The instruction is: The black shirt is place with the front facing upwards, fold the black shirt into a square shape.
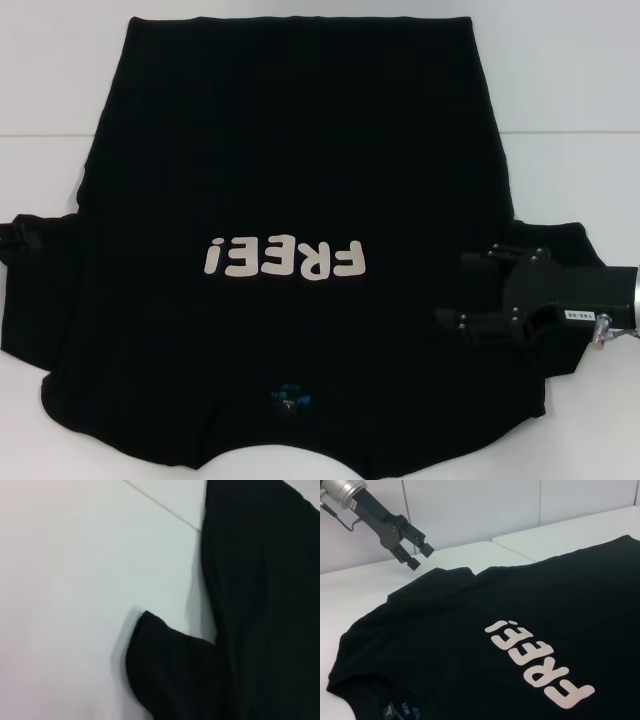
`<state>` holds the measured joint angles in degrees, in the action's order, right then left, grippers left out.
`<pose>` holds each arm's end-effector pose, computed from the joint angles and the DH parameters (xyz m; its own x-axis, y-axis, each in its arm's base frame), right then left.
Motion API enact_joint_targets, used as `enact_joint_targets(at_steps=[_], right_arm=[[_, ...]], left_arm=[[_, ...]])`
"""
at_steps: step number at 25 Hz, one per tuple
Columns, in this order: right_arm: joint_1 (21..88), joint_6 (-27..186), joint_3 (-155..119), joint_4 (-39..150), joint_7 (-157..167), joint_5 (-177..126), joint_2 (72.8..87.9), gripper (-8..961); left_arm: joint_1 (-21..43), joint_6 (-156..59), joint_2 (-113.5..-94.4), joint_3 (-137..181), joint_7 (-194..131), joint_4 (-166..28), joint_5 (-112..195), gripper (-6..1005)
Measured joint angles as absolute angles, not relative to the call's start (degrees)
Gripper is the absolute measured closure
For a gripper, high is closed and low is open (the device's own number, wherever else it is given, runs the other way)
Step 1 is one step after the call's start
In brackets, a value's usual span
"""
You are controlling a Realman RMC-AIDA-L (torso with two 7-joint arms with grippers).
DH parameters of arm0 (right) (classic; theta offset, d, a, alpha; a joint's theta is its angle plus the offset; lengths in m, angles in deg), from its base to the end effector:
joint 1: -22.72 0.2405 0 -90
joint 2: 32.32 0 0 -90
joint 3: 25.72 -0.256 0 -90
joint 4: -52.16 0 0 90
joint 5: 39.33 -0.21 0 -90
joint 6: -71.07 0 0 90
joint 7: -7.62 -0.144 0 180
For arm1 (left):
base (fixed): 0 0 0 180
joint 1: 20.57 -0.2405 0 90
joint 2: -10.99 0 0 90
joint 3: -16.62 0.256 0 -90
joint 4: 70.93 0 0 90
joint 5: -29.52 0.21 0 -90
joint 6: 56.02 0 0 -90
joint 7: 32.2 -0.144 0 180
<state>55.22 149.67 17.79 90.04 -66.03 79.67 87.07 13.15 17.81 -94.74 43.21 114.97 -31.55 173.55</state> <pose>0.2676 0.3521 -0.0138 0.9061 -0.2497 -0.3415 -0.3539 -0.8896 -0.2888 -0.3647 0.3696 0.1265 -0.0191 0.8235 0.5670 0.9680 0.1571 -0.1955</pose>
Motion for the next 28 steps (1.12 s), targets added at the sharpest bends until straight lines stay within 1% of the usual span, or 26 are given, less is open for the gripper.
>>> enact_joint_targets(at_steps=[11, 23, 28], right_arm=[[55.2, 149.7, 17.8, 90.0, -66.3, 79.7, 87.12, 28], [55.2, 149.8, 17.8, 90.0, -66.4, 79.8, 87.05, 28], [55.1, 150.0, 17.8, 90.0, -66.4, 79.8, 87.03, 28]], left_arm=[[12.9, 13.6, -95.63, 43.7, 114.0, -33.7, 174.9, 98], [13.1, 13.2, -95.9, 43.8, 113.2, -35.0, 175.0, 108], [13.2, 12.9, -96.32, 45.2, 113.1, -35.3, 175.0, 111]])
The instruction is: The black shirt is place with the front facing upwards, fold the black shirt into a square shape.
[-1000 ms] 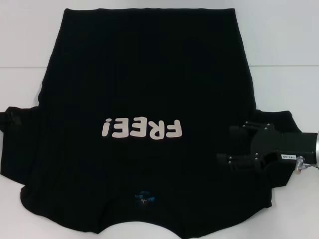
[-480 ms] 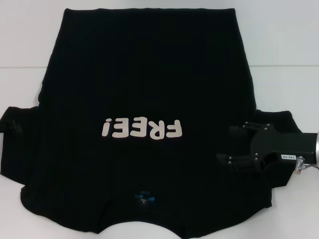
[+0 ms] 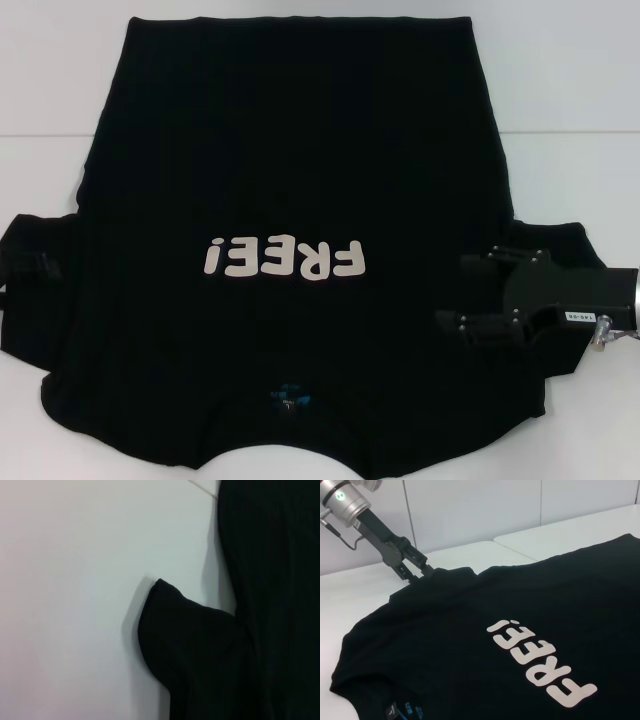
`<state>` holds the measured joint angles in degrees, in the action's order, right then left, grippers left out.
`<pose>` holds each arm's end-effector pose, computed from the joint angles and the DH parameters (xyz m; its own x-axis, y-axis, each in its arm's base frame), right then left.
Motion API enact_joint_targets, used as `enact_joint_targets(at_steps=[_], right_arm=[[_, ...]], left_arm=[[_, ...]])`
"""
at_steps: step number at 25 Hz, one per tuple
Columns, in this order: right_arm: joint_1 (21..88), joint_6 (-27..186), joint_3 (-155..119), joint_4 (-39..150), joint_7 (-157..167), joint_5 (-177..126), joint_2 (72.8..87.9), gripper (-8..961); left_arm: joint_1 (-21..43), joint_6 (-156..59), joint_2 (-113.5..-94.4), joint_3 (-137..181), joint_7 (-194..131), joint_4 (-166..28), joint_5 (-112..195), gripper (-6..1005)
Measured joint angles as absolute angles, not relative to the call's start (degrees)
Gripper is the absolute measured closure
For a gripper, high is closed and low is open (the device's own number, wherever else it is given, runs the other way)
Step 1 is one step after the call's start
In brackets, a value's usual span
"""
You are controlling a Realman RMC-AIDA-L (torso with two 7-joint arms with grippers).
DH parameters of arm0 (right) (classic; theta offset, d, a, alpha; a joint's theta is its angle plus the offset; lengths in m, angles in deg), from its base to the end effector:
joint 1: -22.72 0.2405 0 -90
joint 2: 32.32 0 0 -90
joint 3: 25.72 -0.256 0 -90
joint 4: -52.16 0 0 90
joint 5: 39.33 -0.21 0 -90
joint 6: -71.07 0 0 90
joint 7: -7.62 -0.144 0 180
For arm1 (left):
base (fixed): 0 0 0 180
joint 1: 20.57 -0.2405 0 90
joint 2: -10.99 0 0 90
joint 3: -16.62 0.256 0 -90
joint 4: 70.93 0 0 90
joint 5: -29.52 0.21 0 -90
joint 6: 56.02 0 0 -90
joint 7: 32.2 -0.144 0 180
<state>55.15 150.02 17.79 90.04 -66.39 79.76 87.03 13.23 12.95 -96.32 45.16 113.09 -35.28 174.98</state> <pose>0.2678 0.3510 -0.0138 0.9038 -0.2559 -0.3429 -0.3588 -0.8899 -0.2817 -0.3737 0.3667 0.0996 -0.0058 0.8444 0.5357 0.9582 0.1579 -0.2384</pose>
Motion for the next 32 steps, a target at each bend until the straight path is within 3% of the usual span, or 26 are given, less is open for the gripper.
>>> enact_joint_targets(at_steps=[15, 24, 28, 32], right_arm=[[55.1, 150.1, 17.8, 90.0, -66.5, 79.8, 87.03, 28], [55.1, 150.0, 17.8, 90.0, -66.5, 79.8, 86.96, 29], [55.1, 150.1, 17.8, 90.0, -66.5, 79.8, 86.94, 29], [55.1, 150.0, 17.8, 90.0, -66.5, 79.8, 86.95, 29]], left_arm=[[14.8, 14.3, -96.36, 47.0, 111.7, -35.2, 174.9, 123], [15.0, 13.9, -96.67, 49.7, 111.7, -33.6, 175.1, 333], [14.8, 14.0, -96.82, 49.7, 110.9, -32.7, 175.1, 564], [14.5, 14.3, -97.11, 49.7, 110.6, -31.9, 175.1, 705]])
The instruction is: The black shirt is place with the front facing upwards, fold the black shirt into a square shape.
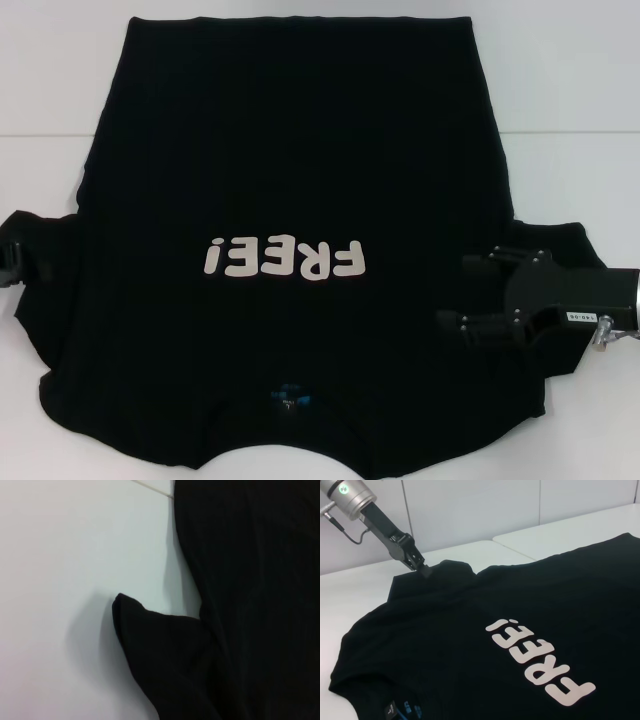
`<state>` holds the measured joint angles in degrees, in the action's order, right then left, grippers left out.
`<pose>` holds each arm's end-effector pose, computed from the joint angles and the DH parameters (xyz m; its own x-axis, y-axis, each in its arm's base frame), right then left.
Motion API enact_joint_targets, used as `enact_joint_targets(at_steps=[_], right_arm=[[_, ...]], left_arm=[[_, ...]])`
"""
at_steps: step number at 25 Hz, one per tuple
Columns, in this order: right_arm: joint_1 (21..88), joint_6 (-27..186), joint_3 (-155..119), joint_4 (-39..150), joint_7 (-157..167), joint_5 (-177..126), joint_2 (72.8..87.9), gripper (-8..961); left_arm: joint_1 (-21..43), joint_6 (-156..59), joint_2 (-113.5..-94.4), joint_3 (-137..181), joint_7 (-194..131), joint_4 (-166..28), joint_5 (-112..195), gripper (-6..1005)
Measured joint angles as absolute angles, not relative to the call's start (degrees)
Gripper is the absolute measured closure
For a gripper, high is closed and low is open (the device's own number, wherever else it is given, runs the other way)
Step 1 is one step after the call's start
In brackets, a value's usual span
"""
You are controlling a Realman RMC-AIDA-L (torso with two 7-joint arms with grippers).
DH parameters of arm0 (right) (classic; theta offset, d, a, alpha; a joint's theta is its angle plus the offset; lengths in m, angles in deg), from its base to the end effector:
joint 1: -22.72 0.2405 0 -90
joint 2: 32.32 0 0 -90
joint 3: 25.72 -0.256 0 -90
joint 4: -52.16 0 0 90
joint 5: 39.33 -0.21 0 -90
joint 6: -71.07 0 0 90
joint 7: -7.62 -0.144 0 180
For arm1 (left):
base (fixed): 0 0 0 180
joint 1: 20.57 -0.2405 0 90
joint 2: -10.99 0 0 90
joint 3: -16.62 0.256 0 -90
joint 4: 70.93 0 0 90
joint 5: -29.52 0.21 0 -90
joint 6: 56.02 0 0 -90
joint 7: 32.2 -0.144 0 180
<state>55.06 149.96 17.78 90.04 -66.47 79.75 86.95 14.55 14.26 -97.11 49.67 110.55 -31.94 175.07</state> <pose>0.2687 0.3509 -0.0131 0.9033 -0.2584 -0.3425 -0.3615 -0.8883 -0.2833 -0.3547 0.3786 0.0973 0.1302 0.8708 0.4741 0.9474 0.0318 -0.3186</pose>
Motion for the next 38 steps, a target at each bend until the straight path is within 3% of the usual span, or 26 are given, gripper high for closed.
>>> enact_joint_targets(at_steps=[8, 27, 38], right_arm=[[55.0, 150.0, 17.8, 90.0, -66.5, 79.8, 87.01, 29], [54.8, 150.1, 17.4, 90.0, -66.5, 79.8, 87.04, 29], [54.7, 149.8, 17.7, 90.0, -66.5, 79.8, 87.03, 30]], left_arm=[[14.0, 14.4, -97.0, 49.3, 110.8, -31.9, 175.1, 994], [12.6, 16.8, -95.34, 46.2, 111.3, -26.2, 175.1, 996], [16.6, 22.9, -95.31, 46.1, 112.9, -26.0, 174.6, 995]])
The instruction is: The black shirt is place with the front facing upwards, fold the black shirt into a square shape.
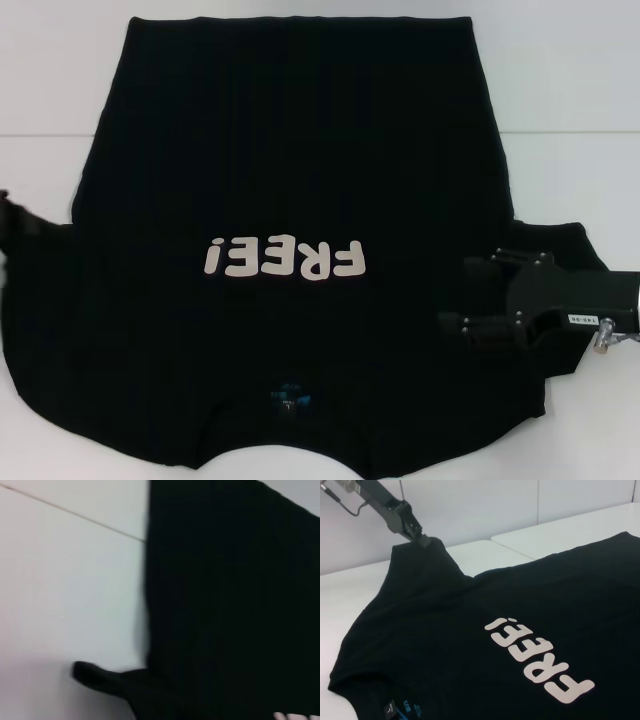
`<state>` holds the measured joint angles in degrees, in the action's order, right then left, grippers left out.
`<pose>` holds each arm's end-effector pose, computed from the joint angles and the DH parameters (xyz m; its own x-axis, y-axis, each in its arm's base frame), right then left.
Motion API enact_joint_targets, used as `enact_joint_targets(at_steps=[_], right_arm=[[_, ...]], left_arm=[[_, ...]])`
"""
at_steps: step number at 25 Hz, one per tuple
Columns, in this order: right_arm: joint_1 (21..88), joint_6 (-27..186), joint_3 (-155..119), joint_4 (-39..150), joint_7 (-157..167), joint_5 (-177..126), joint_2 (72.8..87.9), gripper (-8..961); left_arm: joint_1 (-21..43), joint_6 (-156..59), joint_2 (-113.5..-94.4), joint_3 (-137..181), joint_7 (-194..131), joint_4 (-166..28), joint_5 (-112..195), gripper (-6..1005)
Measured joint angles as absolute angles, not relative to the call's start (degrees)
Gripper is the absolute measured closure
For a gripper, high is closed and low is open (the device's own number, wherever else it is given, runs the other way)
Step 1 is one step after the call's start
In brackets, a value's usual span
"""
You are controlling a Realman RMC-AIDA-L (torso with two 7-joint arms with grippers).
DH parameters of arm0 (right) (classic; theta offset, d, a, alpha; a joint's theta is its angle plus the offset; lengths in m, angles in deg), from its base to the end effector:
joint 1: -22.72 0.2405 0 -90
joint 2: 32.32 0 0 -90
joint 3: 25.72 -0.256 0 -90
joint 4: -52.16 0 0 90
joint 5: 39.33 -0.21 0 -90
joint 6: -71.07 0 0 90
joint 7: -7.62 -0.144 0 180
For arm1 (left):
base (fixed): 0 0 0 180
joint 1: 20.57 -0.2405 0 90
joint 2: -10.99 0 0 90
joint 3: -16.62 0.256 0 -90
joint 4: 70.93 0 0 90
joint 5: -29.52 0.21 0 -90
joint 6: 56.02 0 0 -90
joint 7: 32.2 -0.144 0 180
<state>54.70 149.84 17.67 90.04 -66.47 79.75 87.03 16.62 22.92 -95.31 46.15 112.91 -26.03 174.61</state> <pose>0.2709 0.3494 -0.0134 0.9008 -0.2649 -0.3440 -0.3690 -0.8847 -0.2849 -0.3267 0.3892 0.1317 0.1436 0.8566 0.4956 0.9635 -0.0067 -0.2676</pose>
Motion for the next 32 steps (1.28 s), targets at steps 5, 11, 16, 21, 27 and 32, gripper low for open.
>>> enact_joint_targets(at_steps=[5, 11, 16, 21, 27, 32], right_arm=[[54.7, 149.7, 17.8, 90.0, -66.5, 79.8, 87.09, 30], [55.0, 149.7, 17.8, 89.7, -66.5, 79.8, 87.11, 30], [55.1, 149.7, 17.8, 89.6, -66.5, 79.8, 87.12, 30], [54.9, 149.5, 17.7, 89.5, -66.5, 79.8, 87.12, 30], [54.4, 149.5, 17.2, 89.5, -66.7, 79.7, 87.12, 30], [54.1, 149.3, 15.8, 89.9, -72.3, 79.7, 86.54, 31]], left_arm=[[20.0, 24.4, -97.25, 46.6, 113.2, -26.0, 174.5, 992], [22.6, 21.1, -100.67, 49.7, 112.9, -26.9, 174.8, 987], [22.9, 20.5, -102.68, 50.2, 110.1, -28.5, 170.9, 895], [20.9, 22.5, -103.65, 50.0, 103.4, -28.8, 163.1, 733], [16.2, 28.3, -101.99, 49.8, 93.1, -29.6, 153.7, 513], [12.5, 36.0, -101.96, 49.8, 75.3, -31.8, 149.5, 281]])
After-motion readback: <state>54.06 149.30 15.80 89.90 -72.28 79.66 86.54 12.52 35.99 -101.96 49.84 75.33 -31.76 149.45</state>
